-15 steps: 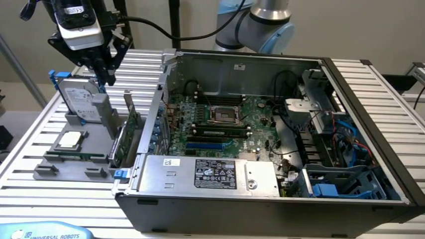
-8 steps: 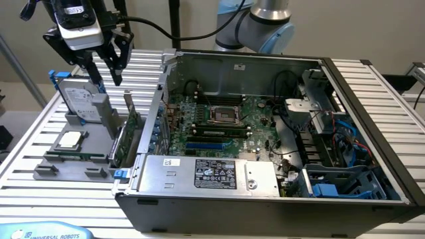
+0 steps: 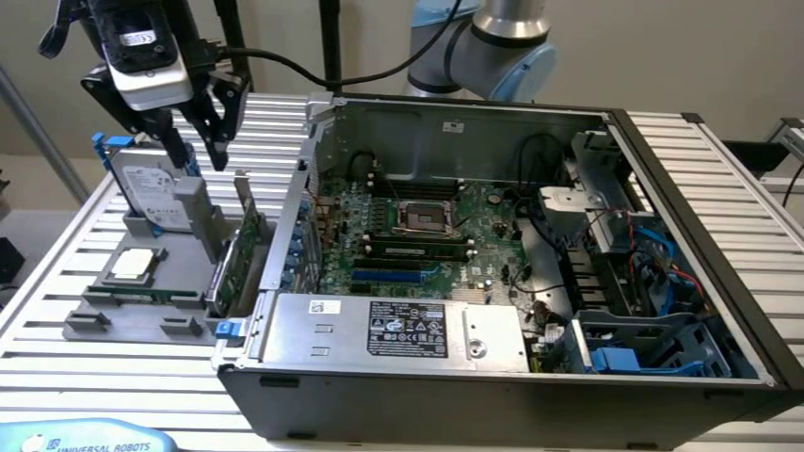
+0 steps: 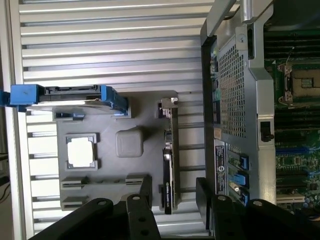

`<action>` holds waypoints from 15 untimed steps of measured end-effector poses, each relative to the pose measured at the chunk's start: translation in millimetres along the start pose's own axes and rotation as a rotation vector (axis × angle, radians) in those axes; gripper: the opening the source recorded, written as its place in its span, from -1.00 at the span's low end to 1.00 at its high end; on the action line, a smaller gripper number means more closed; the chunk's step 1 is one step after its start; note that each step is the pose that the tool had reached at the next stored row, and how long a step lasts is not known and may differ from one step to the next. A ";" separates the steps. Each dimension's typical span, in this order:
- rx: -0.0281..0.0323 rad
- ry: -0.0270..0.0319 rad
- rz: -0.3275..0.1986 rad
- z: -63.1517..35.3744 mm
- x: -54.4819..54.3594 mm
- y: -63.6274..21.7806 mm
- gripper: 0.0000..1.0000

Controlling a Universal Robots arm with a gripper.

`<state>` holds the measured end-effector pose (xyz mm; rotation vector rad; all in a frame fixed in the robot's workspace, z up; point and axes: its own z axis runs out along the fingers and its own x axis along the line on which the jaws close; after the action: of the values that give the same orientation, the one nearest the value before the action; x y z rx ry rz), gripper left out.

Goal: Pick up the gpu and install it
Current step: 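Pick up the gpu and move the gpu toward the slot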

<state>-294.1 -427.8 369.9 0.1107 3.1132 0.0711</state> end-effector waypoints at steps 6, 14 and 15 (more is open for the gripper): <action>0.0000 0.0000 0.000 10.9 1.8 -0.6 -0.04; -0.0001 -0.0001 0.000 25.5 2.1 -1.3 -0.04; 0.0000 0.0000 0.000 27.3 2.2 -1.4 -0.04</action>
<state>-295.6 -427.9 342.5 0.1106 3.1132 0.0711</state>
